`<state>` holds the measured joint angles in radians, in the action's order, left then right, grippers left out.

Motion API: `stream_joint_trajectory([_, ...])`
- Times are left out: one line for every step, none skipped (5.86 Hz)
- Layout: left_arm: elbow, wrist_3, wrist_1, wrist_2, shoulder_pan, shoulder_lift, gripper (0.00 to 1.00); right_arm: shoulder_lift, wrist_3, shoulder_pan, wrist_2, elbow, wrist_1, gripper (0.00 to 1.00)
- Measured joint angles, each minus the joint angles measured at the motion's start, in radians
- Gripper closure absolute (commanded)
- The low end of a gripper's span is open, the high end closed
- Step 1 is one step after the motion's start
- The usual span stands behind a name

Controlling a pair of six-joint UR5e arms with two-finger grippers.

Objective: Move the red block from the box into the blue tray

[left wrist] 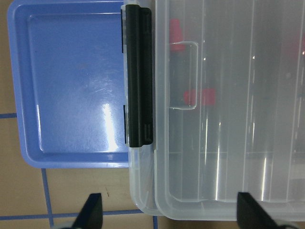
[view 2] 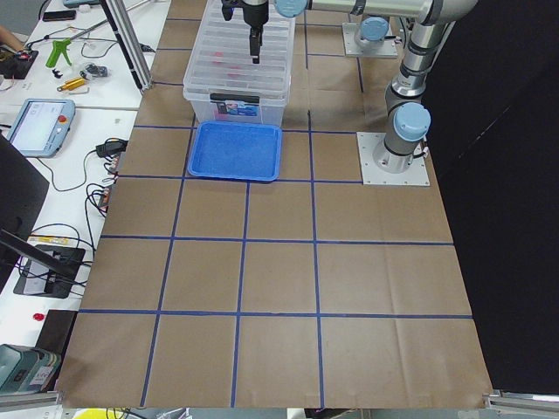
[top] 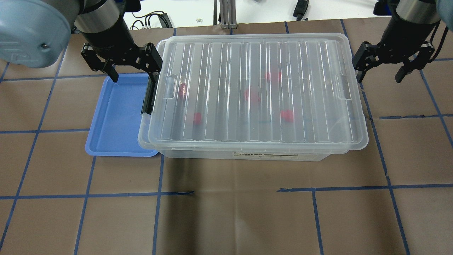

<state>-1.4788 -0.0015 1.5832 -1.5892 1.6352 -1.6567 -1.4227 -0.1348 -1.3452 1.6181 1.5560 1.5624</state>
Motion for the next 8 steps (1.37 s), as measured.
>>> stream_joint_trajectory([0.0,0.0,0.0,0.0,0.0,0.0,0.02,0.005,-0.002,0.004,-0.004,0.054,0.058,0.0])
stream_joint_trajectory([-0.001,0.0,0.0,0.0,0.0,0.0,0.02,0.007,-0.005,0.005,-0.005,0.1,0.097,0.0])
stream_joint_trajectory([-0.001,0.0,-0.001,0.0,0.0,0.0,0.02,0.009,-0.019,0.006,-0.002,0.134,0.124,0.0])
stream_joint_trajectory([-0.001,0.0,-0.004,0.001,0.001,-0.001,0.02,0.011,-0.049,0.006,0.001,0.153,0.149,0.0])
stream_joint_trajectory([-0.001,0.0,-0.005,0.001,0.001,-0.001,0.02,0.013,-0.073,0.006,0.003,0.164,0.171,0.0])
stream_joint_trajectory([-0.001,0.0,-0.006,0.002,0.001,-0.001,0.02,0.018,-0.098,0.012,0.005,0.169,0.192,0.0])
stream_joint_trajectory([-0.001,0.0,-0.007,0.002,0.002,-0.001,0.02,0.024,-0.138,0.033,0.006,0.171,0.205,0.0])
stream_joint_trajectory([-0.001,0.0,-0.008,0.002,0.002,-0.002,0.02,0.025,-0.171,0.055,0.006,0.17,0.209,0.0])
